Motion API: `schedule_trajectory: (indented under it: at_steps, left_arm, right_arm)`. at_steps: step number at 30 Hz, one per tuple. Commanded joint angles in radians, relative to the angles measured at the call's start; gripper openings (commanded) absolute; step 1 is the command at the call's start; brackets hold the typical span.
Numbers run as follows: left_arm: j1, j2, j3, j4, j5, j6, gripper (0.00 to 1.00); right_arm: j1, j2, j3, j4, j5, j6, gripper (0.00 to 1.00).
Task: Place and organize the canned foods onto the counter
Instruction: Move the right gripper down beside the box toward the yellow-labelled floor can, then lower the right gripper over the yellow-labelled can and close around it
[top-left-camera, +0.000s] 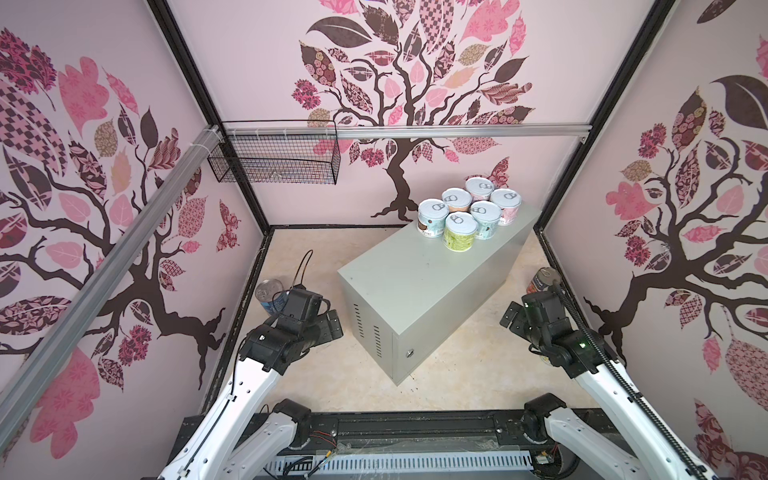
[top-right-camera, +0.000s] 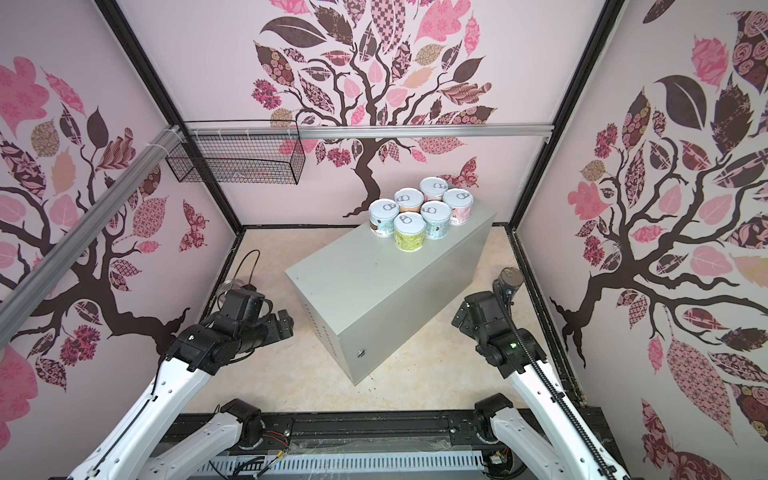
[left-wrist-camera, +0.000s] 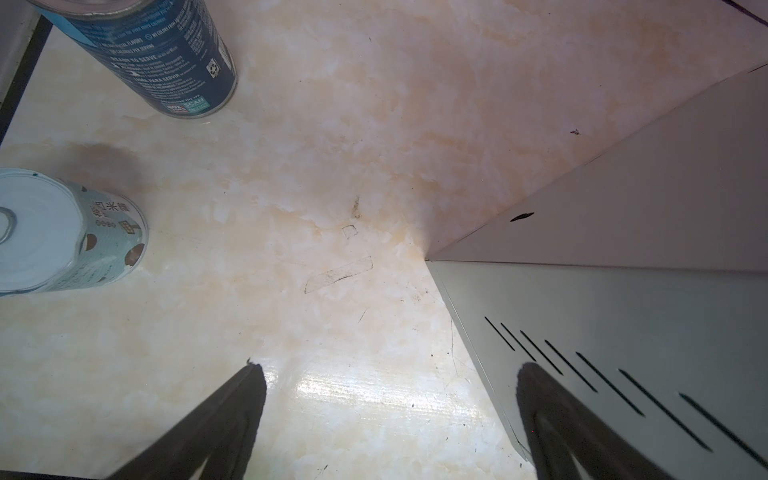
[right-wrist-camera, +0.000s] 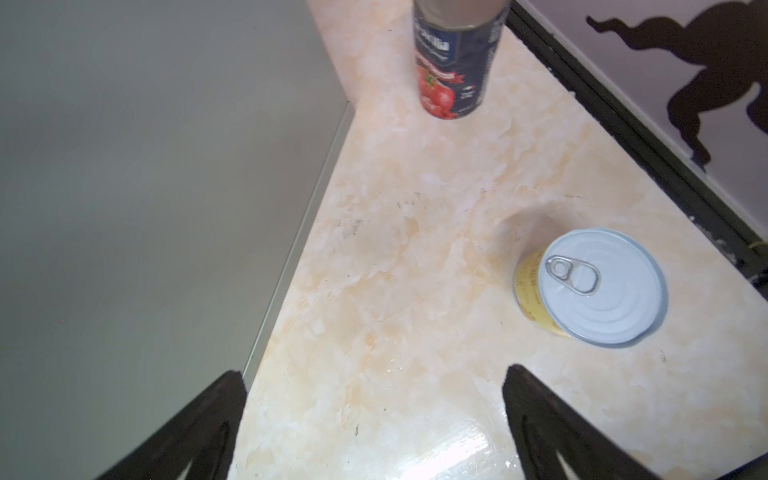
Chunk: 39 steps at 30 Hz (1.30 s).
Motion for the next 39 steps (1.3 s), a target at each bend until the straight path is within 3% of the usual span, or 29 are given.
schedule_trajectory:
  at_steps: [1,14,21,25,31,39]
  left_arm:
    - [0.005,0.009,0.026,0.03,-0.009,-0.001,0.98]
    - [0.005,0.032,-0.014,0.089,0.049,0.02,0.98]
    - [0.005,0.044,-0.024,0.105,0.065,0.03,0.98]
    - [0.006,0.059,-0.027,0.112,0.075,0.035,0.98]
    - [0.006,0.072,-0.034,0.121,0.088,0.04,0.98]
    - [0.005,0.076,-0.039,0.128,0.099,0.042,0.98]
  right_arm:
    - [-0.085,0.006,-0.02,0.043,-0.067,-0.007,1.0]
    - [-0.106,0.15,-0.03,-0.026,0.218,0.186,1.0]
    - [-0.276,0.124,-0.09,0.036,0.137,0.171,1.0]
    - [-0.306,0.113,-0.111,0.032,0.149,0.221,1.0]
    - [-0.434,0.1,-0.199,0.074,0.086,0.278,1.0]
    - [-0.444,0.156,-0.224,0.134,0.063,0.31,1.0]
